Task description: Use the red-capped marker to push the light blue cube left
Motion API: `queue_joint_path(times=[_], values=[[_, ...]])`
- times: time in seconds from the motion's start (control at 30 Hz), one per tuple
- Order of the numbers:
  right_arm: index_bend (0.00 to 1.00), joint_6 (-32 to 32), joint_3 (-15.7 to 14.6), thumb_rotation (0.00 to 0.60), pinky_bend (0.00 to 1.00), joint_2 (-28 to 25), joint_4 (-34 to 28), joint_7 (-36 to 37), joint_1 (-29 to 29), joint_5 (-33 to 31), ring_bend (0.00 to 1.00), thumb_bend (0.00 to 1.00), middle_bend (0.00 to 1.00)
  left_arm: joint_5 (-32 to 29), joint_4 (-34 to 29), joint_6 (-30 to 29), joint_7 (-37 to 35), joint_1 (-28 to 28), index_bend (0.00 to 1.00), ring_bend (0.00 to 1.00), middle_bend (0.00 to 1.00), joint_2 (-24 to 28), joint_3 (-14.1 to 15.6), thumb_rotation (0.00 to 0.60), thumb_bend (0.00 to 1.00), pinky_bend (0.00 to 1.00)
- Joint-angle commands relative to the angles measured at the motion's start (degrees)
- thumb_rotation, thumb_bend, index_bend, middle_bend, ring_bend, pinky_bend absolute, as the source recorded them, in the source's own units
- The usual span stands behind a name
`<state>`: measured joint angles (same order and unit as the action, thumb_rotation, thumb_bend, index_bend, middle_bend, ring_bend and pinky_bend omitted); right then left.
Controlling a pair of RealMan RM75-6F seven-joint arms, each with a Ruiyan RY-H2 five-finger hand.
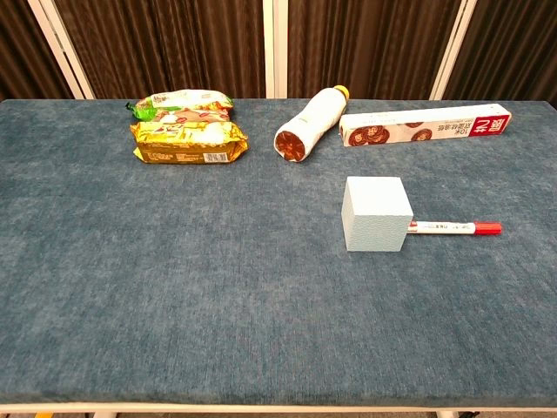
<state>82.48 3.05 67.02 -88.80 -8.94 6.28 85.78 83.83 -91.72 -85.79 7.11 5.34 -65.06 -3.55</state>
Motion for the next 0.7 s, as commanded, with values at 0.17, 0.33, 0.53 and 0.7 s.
queue_joint_path(times=[0.17, 0.33, 0.53, 0.7], values=[[0.08, -0.4, -0.2, 0.55, 0.02, 0.3, 1.1, 1.0, 0.0, -0.2, 0.0, 0.0, 0.11, 0.2, -0.2, 0.4, 1.0, 0.3, 0.18, 0.01, 0.11, -0.2, 0.2, 0.6, 0.04, 0.11], [0.09, -1.8, 0.2, 0.554, 0.19, 0.0, 1.8, 1.5, 0.9, -0.5, 0.05, 0.0, 0.13, -0.1, -1.1, 1.2, 1.9, 0.8, 0.18, 0.01, 0.11, 0.6, -0.1, 0.6, 0.04, 0.11], [0.11, -3.4, 0.8, 0.557, 0.41, -0.5, 1.5, 1.4, 2.5, -0.3, 0.21, 0.0, 0.22, -0.2, -1.1, 1.3, 1.5, 0.9, 0.18, 0.01, 0.11, 0.6, -0.1, 0.6, 0.04, 0.11], [0.26, -6.0, 1.9, 0.6, 0.68, 0.0, 2.6, 0.6, 5.3, 0.0, 0.49, 0.0, 0.35, -0.2, -1.0, 1.5, 1.2, 0.9, 0.18, 0.01, 0.11, 0.3, 0.0, 0.6, 0.04, 0.11]])
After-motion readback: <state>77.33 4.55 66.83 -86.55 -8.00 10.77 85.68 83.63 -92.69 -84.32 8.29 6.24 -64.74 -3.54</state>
